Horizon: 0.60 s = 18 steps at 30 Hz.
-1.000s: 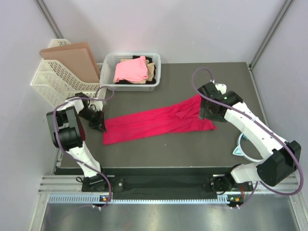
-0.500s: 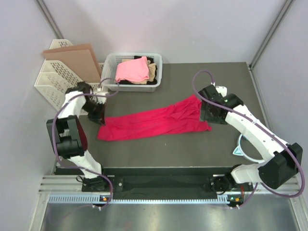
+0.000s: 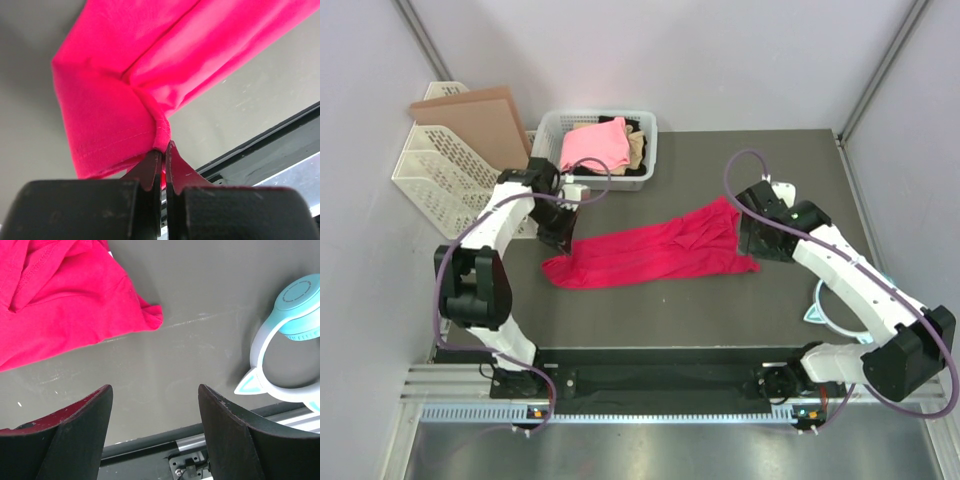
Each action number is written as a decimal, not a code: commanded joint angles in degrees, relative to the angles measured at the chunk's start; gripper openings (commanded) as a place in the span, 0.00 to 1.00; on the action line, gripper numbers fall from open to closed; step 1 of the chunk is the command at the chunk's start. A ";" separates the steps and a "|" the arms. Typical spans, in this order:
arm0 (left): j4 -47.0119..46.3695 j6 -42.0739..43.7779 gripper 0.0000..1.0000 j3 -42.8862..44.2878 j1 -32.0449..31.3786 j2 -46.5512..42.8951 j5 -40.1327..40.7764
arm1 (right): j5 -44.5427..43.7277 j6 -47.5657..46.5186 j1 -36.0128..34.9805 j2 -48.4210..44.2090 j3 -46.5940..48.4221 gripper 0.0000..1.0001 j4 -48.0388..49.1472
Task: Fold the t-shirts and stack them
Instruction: Fold the folded rectangular tshirt in 1/3 of the way
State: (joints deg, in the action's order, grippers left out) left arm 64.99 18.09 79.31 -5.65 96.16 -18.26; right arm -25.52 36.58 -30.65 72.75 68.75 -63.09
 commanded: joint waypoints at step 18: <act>-0.13 -15.27 0.00 22.11 -21.68 17.13 -2.13 | -0.50 -0.28 -0.90 -3.32 -1.78 0.70 0.69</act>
State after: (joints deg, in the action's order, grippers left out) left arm 64.95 5.37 97.71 -24.64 110.76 -19.05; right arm -25.52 36.14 -30.65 71.29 66.37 -62.24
